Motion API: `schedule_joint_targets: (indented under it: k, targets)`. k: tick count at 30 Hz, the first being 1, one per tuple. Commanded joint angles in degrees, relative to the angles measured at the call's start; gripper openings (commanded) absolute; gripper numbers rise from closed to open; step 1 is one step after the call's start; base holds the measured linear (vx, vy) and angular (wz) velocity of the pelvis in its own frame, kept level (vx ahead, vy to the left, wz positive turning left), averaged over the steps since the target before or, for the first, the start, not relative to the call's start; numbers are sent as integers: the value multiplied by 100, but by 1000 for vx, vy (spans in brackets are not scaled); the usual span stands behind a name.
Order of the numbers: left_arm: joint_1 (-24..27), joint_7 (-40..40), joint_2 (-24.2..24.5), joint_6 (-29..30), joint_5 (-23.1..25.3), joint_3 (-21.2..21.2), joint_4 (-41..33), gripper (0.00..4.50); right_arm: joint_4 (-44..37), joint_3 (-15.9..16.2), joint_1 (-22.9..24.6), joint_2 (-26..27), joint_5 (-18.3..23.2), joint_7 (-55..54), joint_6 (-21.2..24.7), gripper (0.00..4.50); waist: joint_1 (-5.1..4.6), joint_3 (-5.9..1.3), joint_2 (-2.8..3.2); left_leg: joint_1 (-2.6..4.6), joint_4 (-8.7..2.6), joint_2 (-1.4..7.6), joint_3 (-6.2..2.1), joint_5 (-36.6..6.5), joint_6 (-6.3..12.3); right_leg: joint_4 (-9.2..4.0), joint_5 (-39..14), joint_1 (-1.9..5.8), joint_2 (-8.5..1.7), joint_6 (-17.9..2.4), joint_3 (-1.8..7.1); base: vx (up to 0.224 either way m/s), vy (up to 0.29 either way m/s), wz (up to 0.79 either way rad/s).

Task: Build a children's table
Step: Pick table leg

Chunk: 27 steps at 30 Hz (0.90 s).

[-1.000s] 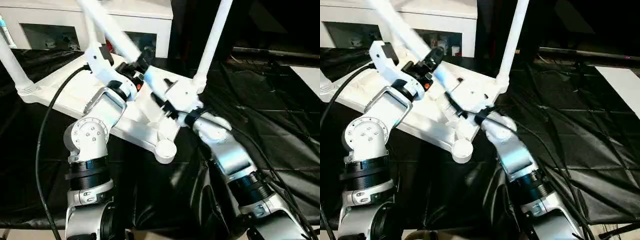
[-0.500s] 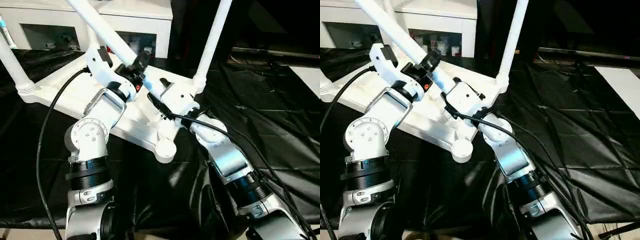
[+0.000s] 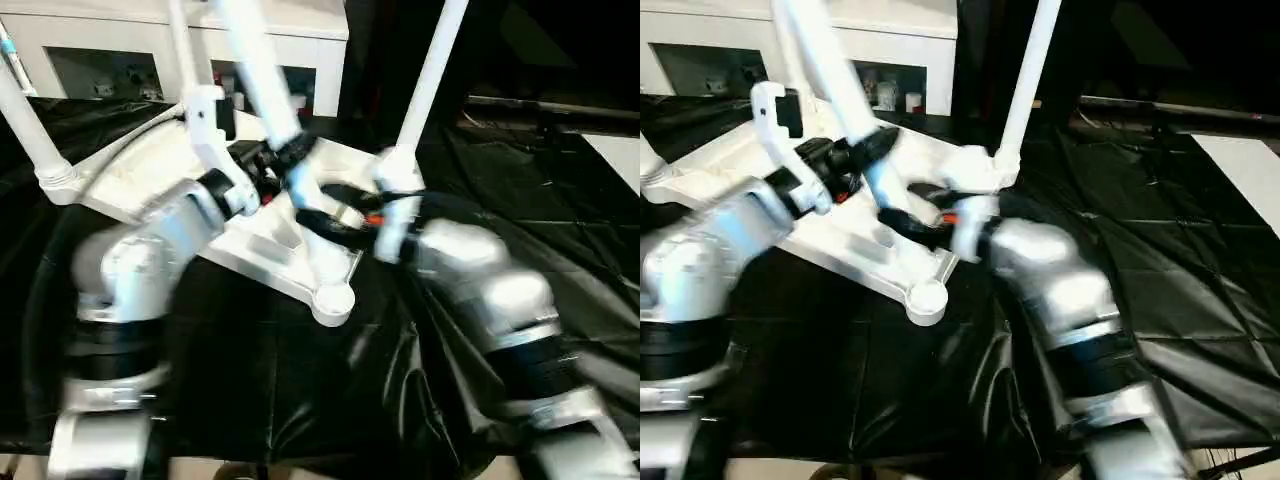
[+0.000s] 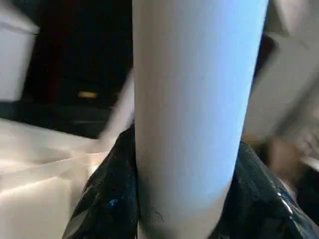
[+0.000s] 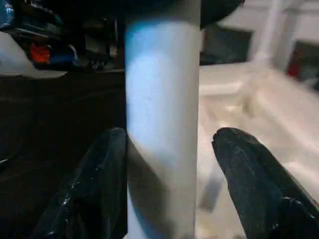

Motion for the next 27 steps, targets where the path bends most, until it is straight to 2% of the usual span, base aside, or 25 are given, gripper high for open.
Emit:
schedule_joint_targets:
  k: [1,2,3,5,7,10,20,27]
  targets:
    - [-107,-402,111,93,-109,-119,-125,182,-157,-98,-137,-171,226,268,389,299,-17,-411,67,303,-516,293,-173,-1381,-601,-430,-473,98,-377,-985,170,0,0,0]
    - [-132,-519,170,110,-141,-135,-119,182,-175,-86,-147,-237,277,352,511,299,-9,-415,63,309,-511,288,-176,-1376,-608,-432,-521,105,-384,-991,169,0,0,0]
    - [-242,-762,244,163,-291,-90,-106,182,-159,-63,-185,-342,376,458,909,299,-10,-415,64,315,-504,282,-167,-1344,-594,-436,-565,101,-384,-1016,177,0,0,0]
    - [-325,-1135,331,197,-528,-70,-162,182,-134,-43,-208,-407,404,482,1163,299,-1,-416,60,323,-498,277,-162,-1298,-605,-434,-607,93,-386,-1053,174,0,0,0]
    - [-331,-1247,349,222,-617,-70,-212,182,-119,-20,-209,-421,381,483,1201,299,-2,-417,56,320,-511,290,-163,-1348,-643,-432,-714,91,-397,-1073,172,0,0,0]
    - [-342,-1480,421,210,-661,-149,-236,182,-206,51,-202,-497,465,501,1499,299,5,-426,57,323,-506,291,-158,-1240,-637,-427,-578,98,-393,-1092,173,0,0,0]
    - [-309,-1706,501,97,-595,-190,-96,182,-306,75,-172,-562,518,441,1893,221,22,-428,54,322,-507,293,-156,-1228,-674,-424,-618,98,-403,-1066,172,0,0,0]
    - [-286,-1800,530,73,-518,-222,-110,182,-372,93,-159,-543,555,389,1953,209,24,-432,45,315,-504,290,-155,-1144,-657,-412,-519,109,-396,-1080,169,0,0,0]
